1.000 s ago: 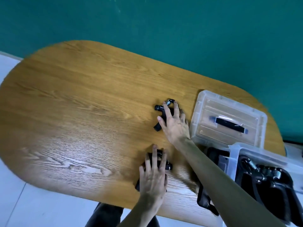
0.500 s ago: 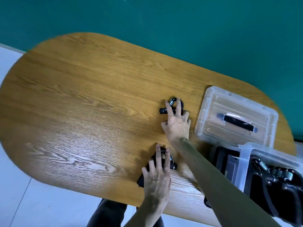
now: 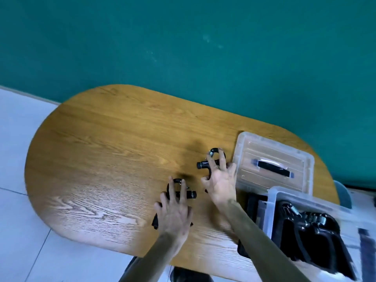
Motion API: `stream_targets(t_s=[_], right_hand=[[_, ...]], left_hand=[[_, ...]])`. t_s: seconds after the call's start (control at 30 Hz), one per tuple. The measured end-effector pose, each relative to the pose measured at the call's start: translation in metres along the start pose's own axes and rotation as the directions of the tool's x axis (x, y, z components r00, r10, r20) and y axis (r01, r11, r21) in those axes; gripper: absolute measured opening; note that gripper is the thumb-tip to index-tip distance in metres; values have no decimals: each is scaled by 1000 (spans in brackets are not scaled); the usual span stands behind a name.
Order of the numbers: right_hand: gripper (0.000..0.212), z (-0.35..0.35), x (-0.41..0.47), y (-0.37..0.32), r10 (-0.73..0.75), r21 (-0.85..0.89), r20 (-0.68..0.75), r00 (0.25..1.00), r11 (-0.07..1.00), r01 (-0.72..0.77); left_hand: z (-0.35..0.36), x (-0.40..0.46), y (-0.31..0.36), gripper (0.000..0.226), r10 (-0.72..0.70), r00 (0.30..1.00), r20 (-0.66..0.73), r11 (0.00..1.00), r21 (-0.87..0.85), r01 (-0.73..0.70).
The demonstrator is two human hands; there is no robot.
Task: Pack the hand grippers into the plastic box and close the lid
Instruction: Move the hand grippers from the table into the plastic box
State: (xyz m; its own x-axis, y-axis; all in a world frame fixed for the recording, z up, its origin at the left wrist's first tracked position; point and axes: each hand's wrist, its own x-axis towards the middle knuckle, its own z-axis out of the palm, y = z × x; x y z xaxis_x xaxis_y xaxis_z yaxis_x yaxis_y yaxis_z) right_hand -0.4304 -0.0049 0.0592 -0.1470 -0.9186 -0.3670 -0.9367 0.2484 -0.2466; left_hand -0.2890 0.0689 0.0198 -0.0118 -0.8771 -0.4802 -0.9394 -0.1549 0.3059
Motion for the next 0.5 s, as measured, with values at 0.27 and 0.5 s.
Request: stream_targets(t_s=[0.27, 0.5], right_hand=[[74, -69, -34, 13, -39, 114, -247, 968, 991, 69], [76, -119, -71, 84, -51, 131, -334, 941, 986, 100]], left_hand=[[-95, -10, 59, 75, 9, 994, -106, 990, 140, 6], [-91, -40, 145, 78, 68, 965, -252, 994, 101, -44]])
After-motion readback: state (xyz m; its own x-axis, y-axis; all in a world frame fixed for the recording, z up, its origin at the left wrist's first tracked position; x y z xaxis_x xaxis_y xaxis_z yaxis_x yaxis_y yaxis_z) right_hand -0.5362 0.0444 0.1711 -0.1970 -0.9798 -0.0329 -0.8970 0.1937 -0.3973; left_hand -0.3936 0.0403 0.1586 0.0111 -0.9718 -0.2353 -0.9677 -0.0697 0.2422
